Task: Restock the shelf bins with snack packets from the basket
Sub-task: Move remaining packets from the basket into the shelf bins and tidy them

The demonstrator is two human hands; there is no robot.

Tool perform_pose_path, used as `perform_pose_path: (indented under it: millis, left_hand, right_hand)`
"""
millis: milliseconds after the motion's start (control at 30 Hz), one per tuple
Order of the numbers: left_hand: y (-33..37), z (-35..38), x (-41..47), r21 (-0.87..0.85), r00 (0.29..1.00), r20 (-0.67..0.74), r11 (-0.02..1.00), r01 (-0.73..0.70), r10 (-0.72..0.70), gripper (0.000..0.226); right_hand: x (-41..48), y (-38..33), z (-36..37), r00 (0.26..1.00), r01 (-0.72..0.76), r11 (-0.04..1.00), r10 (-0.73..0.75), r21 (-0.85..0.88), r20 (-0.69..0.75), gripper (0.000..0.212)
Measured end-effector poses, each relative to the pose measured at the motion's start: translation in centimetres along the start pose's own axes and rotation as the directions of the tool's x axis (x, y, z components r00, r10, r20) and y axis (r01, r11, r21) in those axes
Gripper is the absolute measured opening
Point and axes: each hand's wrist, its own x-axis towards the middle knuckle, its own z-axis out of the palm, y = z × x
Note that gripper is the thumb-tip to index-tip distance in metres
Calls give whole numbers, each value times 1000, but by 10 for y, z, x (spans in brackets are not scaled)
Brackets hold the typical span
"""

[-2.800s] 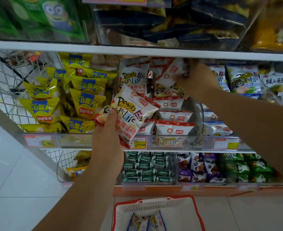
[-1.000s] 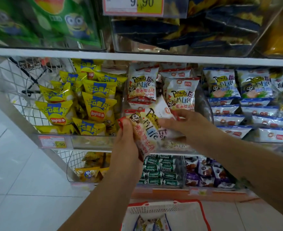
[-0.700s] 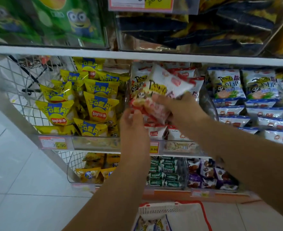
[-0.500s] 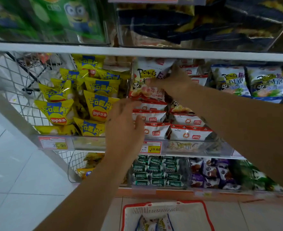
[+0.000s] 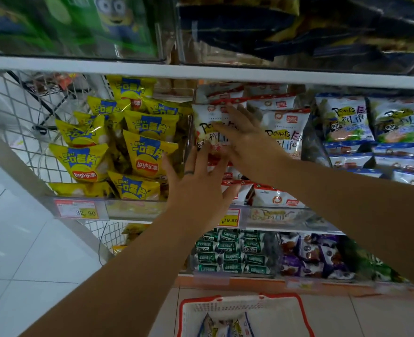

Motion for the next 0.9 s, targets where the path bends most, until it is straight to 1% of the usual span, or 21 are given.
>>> perform_pose_path:
  millis: [33,100,167,233,267,333,400,433,467,500,567,633,700,767,833,900]
  left_hand:
    - [0,0,0,-1,1000,13,1000,1,-1,66]
    - [-1,1,1,-3,1000,27,1000,2,-2,67]
    - [-1,1,0,3,1000,5,1000,-3,3,68]
    - [-1,4,-4,-21,1000,-31,1000,-2,1,67]
    - [-1,4,-8,-40,997,-71,999,-8,5,65]
    - [0,1,-21,-86,981,-195,996,-39,22,61]
    - [0,-2,-36,-182,957,-289,979,-89,33,53]
    - [0,-5,-44,-238,946,-322,964,-118,36,48]
    - [0,-7,-55,-303,936,-350,941,-151,37,43]
    - [0,-9,-64,-368,923,-383,911,-188,36,38]
    - [-1,-1,-90,-476,916,-401,849,-228,21,29]
    - [1,18,-119,-532,930,-367,823,-200,-11,23]
    - [7,44,-146,-560,961,-271,821,-112,-54,20]
    - [21,70,-169,-565,980,-164,825,2,-114,20]
    - [37,98,-188,-541,977,-71,830,132,-201,20]
    - [57,131,-204,-530,951,46,799,283,-306,20]
  right_hand:
    - [3,4,1,999,13,1000,-13,-13,35,54]
    - [8,8,-1,998,17,999,-15,-34,55,56]
    - [6,7,-3,999,20,999,-19,-35,36,56]
    - [-5,2,-6,1000,25,1000,-25,3,-4,55]
    - [-14,-2,-8,999,20,999,-19,28,-30,54]
    - [-38,-12,-14,995,11,996,-2,91,-95,48]
    - [-68,-24,-21,987,24,983,6,184,-160,38]
    - [-84,-28,-23,985,33,973,7,228,-171,32]
    - [-103,-34,-25,989,32,962,10,271,-150,27]
    - [-120,-39,-26,994,16,950,18,311,-106,23]
    - [-155,-48,-17,998,-55,923,45,380,36,18]
    - [-183,-52,3,981,-129,910,60,394,182,15]
    - [-207,-51,33,955,-173,896,52,410,291,14]
    - [-227,-43,63,905,-260,869,68,420,419,15]
    - [-244,-30,91,835,-327,856,64,400,546,17]
    - [-262,-14,117,774,-318,874,15,367,633,19]
